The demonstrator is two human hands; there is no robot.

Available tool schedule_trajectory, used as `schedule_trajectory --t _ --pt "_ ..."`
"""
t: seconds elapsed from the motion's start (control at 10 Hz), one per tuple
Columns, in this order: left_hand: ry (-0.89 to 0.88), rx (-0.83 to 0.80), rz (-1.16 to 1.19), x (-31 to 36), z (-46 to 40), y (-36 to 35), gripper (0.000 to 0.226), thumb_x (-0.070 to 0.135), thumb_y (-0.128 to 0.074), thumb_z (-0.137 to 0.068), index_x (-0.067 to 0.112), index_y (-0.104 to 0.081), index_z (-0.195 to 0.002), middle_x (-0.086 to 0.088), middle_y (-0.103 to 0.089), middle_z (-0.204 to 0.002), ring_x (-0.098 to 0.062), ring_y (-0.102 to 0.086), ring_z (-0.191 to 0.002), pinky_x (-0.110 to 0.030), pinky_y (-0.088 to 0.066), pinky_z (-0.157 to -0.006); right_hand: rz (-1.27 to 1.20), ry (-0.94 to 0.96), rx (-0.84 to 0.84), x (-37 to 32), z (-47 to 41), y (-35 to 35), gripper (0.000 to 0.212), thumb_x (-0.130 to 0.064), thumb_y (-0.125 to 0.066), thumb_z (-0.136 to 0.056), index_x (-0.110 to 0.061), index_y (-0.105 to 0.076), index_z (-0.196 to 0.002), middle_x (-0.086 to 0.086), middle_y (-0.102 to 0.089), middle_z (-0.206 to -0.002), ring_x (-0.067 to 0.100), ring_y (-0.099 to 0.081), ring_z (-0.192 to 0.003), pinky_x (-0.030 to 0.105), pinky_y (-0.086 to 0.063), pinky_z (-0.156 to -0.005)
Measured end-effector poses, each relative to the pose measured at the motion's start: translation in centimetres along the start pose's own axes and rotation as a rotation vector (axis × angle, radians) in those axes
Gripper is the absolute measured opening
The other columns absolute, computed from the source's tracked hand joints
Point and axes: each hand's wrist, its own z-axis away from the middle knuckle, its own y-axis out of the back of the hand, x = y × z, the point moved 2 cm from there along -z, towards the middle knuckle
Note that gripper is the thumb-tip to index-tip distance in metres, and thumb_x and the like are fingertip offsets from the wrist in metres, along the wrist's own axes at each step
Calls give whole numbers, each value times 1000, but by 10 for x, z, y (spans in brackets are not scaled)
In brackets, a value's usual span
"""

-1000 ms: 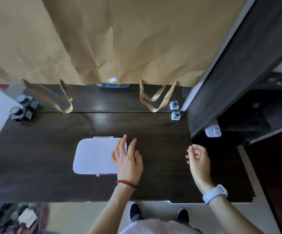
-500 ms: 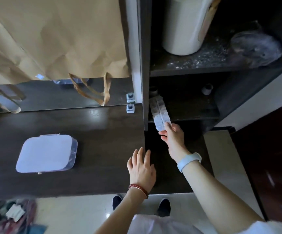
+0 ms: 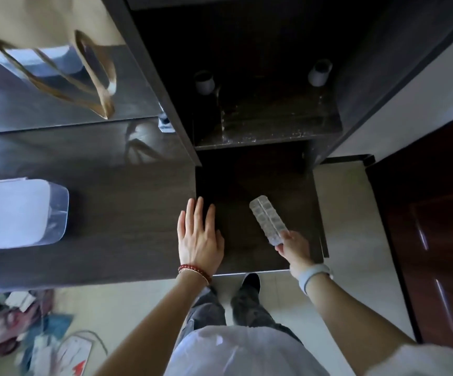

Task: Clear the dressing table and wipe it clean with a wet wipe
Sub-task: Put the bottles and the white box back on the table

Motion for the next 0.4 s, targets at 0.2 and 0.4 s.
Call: schedule_trajectory --t 0.2,0.4 --pt "26 -9 -46 3 -1 5 55 28 -37 -75 8 -49 -125 -16 -45 -137 -34 -34 -131 -41 -17 -110 -298 -148 9 -6 -13 -3 12 -7 -51 -92 -3 -53 -80 10 -51 -74 19 -51 -64 19 -52 -57" --pt "40 -30 -53 5 -1 8 57 30 -35 -74 8 -50 -124 -16 -46 -137 -33 -35 -131 -42 -20 -111 35 -3 66 -2 -18 -2 32 -10 -43 -93 -1 -51 -123 12 -59 -89 25 -54 -80 49 -49 -90"
